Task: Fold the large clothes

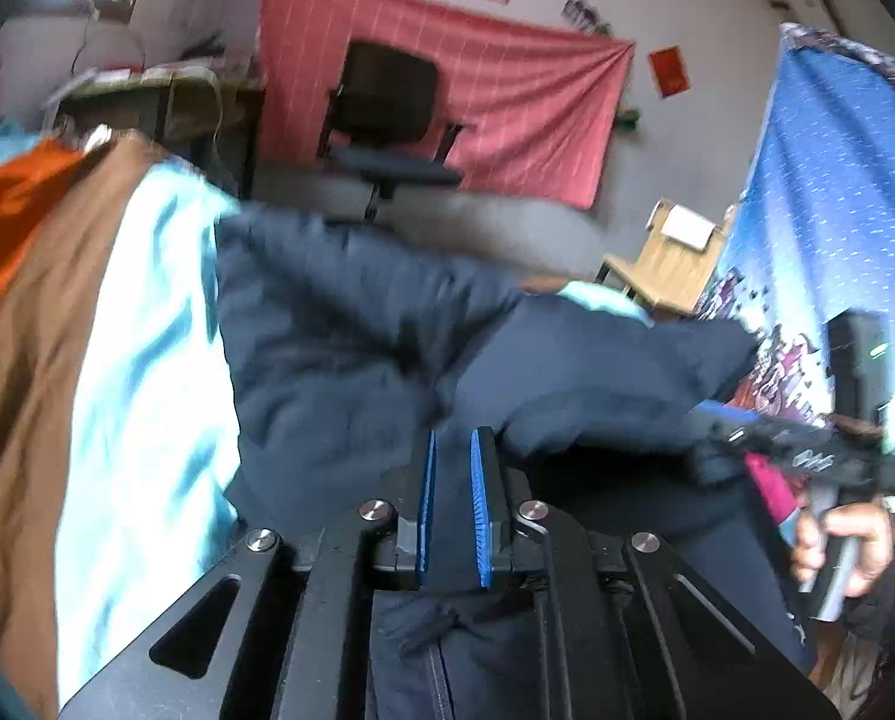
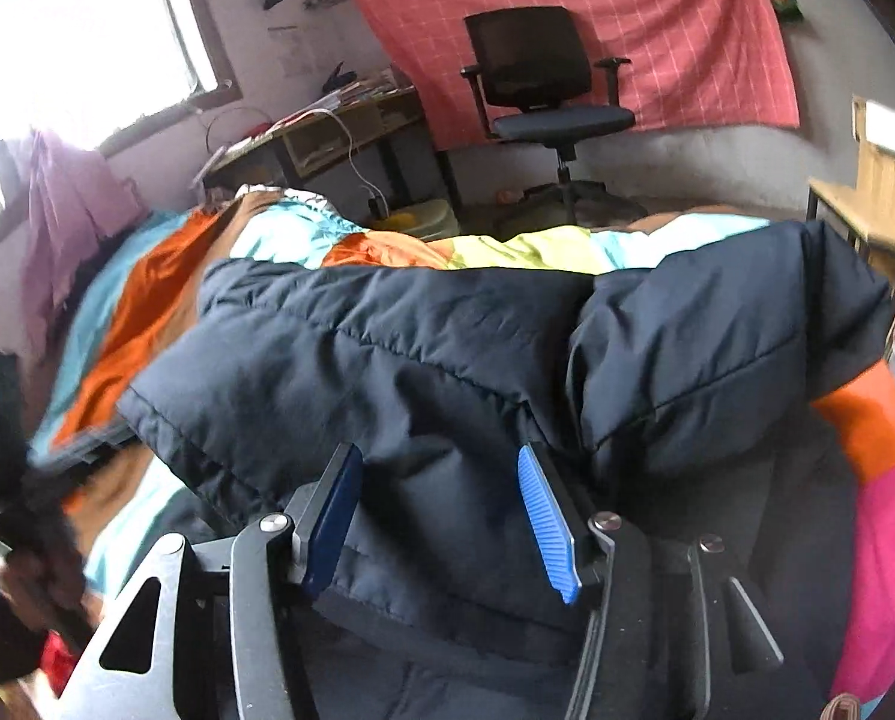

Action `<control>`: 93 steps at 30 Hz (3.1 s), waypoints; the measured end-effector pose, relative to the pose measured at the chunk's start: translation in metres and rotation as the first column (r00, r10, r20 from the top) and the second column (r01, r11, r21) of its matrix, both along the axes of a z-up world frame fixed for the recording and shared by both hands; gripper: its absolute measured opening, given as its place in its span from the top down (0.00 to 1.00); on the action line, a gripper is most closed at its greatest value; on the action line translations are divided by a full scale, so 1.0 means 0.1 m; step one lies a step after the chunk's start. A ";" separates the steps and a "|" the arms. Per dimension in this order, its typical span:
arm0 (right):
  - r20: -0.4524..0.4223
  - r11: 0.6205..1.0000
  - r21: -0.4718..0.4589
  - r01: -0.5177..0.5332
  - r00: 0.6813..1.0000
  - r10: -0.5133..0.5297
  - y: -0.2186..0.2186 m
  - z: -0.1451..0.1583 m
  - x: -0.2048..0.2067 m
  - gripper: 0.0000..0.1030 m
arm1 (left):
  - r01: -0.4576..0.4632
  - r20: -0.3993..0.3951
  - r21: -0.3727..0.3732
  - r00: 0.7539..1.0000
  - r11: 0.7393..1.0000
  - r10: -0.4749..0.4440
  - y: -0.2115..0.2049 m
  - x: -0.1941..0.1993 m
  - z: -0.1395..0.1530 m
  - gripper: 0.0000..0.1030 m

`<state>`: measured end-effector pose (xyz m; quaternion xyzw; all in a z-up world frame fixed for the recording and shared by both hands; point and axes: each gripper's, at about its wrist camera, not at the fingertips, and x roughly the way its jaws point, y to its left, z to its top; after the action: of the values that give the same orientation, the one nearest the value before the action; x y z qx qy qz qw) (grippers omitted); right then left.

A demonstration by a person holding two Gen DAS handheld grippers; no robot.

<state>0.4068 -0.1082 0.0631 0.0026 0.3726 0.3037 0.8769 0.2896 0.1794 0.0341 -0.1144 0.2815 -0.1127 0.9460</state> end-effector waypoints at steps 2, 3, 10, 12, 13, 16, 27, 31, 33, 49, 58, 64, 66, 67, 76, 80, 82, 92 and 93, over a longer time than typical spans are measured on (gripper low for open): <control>0.014 1.000 -0.026 -0.010 1.000 0.010 0.03 -0.04 0.00 0.51 | 0.017 0.059 -0.022 0.998 1.000 -0.016 0.00 0.01 0.16 0.80; 0.019 0.999 -0.033 -0.013 1.000 0.013 0.04 -0.05 0.01 0.51 | 0.032 0.084 -0.037 0.996 0.999 -0.028 -0.02 0.03 0.23 0.75; 0.001 0.998 -0.064 -0.010 1.000 0.010 -0.03 -0.12 0.11 0.51 | 0.295 -0.133 -0.005 0.947 0.955 -0.293 -0.47 0.85 0.09 0.74; -0.034 0.999 -0.054 -0.004 0.999 0.003 -0.10 -0.15 0.22 0.50 | 0.319 -0.206 0.049 0.931 0.947 -0.303 -0.55 1.07 -0.05 0.74; -0.046 0.999 -0.044 -0.004 0.999 0.002 -0.13 -0.15 0.27 0.50 | 0.318 -0.225 0.049 0.927 0.947 -0.299 -0.56 1.17 -0.09 0.74; -0.071 0.998 -0.066 -0.011 0.997 0.006 -0.07 -0.17 0.55 0.50 | 0.308 -0.279 0.086 0.921 0.948 -0.273 -0.62 1.50 -0.13 0.74; -0.223 0.979 -0.199 -0.037 0.975 -0.009 0.33 -0.46 1.72 0.50 | 0.299 -0.400 0.209 0.895 0.931 -0.198 -0.66 2.63 -0.60 0.74; -0.299 0.980 -0.187 -0.064 0.954 0.005 0.33 -0.69 1.95 0.49 | 0.310 -0.382 0.238 0.901 0.920 -0.205 -0.65 2.68 -0.75 0.74; -0.317 0.980 -0.186 -0.072 0.948 0.009 0.35 -0.76 2.00 0.48 | 0.308 -0.371 0.267 0.907 0.913 -0.197 -0.68 2.68 -0.81 0.73; -0.197 0.986 -0.162 -0.039 0.980 0.006 0.21 -0.75 1.89 0.44 | 0.278 -0.281 0.270 0.938 0.922 -0.201 -0.54 2.48 -0.85 0.74; -0.130 0.966 -0.260 0.006 0.991 -0.041 0.08 -0.68 1.71 0.37 | 0.265 -0.352 0.224 0.919 0.938 -0.175 -0.43 2.45 -0.92 0.74; -0.205 0.979 -0.200 0.044 0.975 -0.086 0.01 -0.83 1.79 0.27 | 0.251 -0.334 0.240 0.928 0.938 -0.163 -0.44 2.41 -0.93 0.74; -0.182 0.989 -0.139 0.059 0.980 -0.084 -0.14 -0.63 1.67 0.27 | 0.246 -0.325 0.225 0.931 0.943 -0.166 -0.42 2.38 -0.92 0.74; -0.146 0.991 -0.118 0.067 0.986 -0.084 -0.21 -0.51 1.61 0.27 | 0.246 -0.319 0.222 0.933 0.944 -0.168 -0.41 2.36 -0.91 0.74; -0.110 0.966 -0.234 0.110 0.984 -0.139 -0.10 -0.56 1.72 0.28 | 0.222 -0.322 0.231 0.936 0.947 -0.141 -0.40 2.28 -0.91 0.74; -0.101 0.957 -0.266 0.119 0.983 -0.151 -0.08 -0.75 1.69 0.28 | 0.208 -0.333 0.245 0.935 0.947 -0.119 -0.44 2.30 -0.94 0.74; -0.103 0.949 -0.291 0.122 0.982 -0.158 -0.07 -0.78 1.69 0.28 | 0.194 -0.331 0.273 0.939 0.942 -0.097 -0.48 2.30 -0.92 0.74; -0.065 0.967 -0.171 0.189 0.977 -0.203 -0.29 -0.40 1.49 0.24 | 0.084 -0.250 0.206 0.968 0.975 -0.031 -0.45 2.08 -0.61 0.56; -0.059 0.966 -0.172 0.193 0.977 -0.205 -0.30 -0.38 1.48 0.23 | 0.075 -0.251 0.189 0.968 0.979 -0.026 -0.44 2.07 -0.59 0.56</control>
<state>0.5549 -0.1378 0.0256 -0.0212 0.4278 0.1817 0.8852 0.4966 0.1355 -0.0247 -0.0263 0.4097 -0.0932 0.9071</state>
